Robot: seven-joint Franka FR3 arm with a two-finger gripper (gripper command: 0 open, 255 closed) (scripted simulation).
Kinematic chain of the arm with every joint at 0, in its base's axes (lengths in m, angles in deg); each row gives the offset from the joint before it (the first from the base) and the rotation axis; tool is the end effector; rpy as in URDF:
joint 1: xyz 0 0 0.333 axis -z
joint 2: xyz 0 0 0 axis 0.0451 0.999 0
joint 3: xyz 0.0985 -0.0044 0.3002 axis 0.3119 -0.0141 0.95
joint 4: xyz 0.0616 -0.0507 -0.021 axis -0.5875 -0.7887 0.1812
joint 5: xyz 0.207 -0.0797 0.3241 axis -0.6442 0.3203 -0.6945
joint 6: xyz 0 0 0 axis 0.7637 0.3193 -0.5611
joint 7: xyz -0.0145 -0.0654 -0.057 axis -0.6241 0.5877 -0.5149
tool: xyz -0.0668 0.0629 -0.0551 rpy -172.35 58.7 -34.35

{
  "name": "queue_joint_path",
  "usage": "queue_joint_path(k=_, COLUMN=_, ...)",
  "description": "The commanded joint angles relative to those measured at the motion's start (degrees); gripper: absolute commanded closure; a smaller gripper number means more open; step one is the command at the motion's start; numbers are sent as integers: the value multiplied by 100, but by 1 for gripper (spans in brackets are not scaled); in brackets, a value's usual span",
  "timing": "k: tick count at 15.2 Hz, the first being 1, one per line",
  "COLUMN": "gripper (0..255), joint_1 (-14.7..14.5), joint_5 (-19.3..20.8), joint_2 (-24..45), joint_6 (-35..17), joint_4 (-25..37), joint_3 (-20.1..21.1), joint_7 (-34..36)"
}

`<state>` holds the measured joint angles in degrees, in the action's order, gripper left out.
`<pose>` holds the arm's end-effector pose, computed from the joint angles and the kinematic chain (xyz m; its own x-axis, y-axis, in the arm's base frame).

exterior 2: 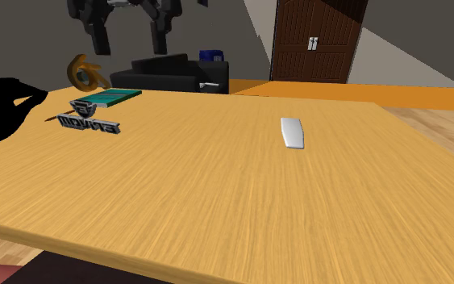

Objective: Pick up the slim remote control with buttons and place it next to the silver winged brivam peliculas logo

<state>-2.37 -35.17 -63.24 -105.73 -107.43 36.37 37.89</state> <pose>0.2995 0.0020 0.5658 0.9858 0.1374 -0.0967 0.1404 -0.9898 0.0245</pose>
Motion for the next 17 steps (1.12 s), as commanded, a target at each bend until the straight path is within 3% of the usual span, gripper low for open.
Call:
queue_joint_path(k=1, gripper=0, joint_1=0, joint_5=0, joint_2=0, joint_6=0, joint_4=0, joint_3=0, joint_7=0)
queue_joint_path(k=9, gripper=0, joint_1=171, joint_5=270, joint_2=1369, joint_6=-1304, joint_4=214, joint_3=-508, joint_7=-536)
queue_joint_path(k=17, gripper=0, joint_1=272, joint_5=252, joint_2=2969, joint_6=-2330, joint_4=930, joint_3=-946, joint_7=-1092)
